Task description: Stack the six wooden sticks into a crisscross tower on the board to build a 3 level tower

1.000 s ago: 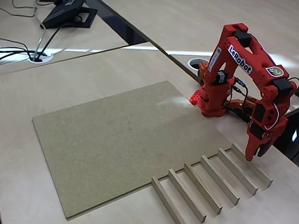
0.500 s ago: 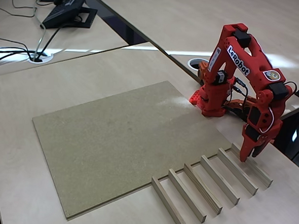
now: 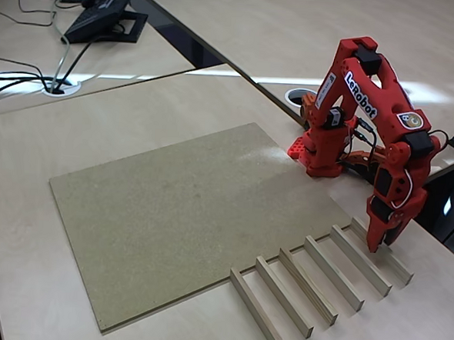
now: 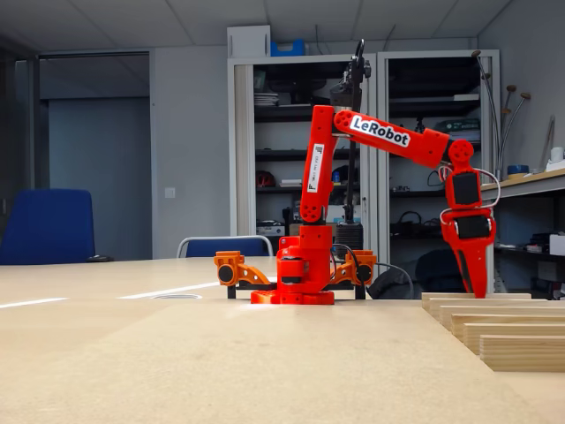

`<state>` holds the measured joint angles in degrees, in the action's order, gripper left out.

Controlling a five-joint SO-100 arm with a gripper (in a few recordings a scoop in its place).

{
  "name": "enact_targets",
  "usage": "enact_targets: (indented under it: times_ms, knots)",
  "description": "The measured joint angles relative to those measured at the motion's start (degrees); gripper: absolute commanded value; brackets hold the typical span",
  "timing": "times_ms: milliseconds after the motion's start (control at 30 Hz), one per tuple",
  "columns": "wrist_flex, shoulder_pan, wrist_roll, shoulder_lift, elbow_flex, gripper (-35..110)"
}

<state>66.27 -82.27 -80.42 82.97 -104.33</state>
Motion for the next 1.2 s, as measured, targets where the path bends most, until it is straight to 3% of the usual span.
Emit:
enact_targets:
  times_ms: [433, 833, 967, 1200]
  knots:
    - [-5.1, 0.7, 0.7, -1.49, -0.53, 0]
    - [17.84, 1.85, -0.7, 6.68, 14.06, 0]
    - [19.25, 7.65, 7.38, 12.13, 15.73, 0]
    - [13.97, 28.39, 34.98, 16.79, 14.15, 0]
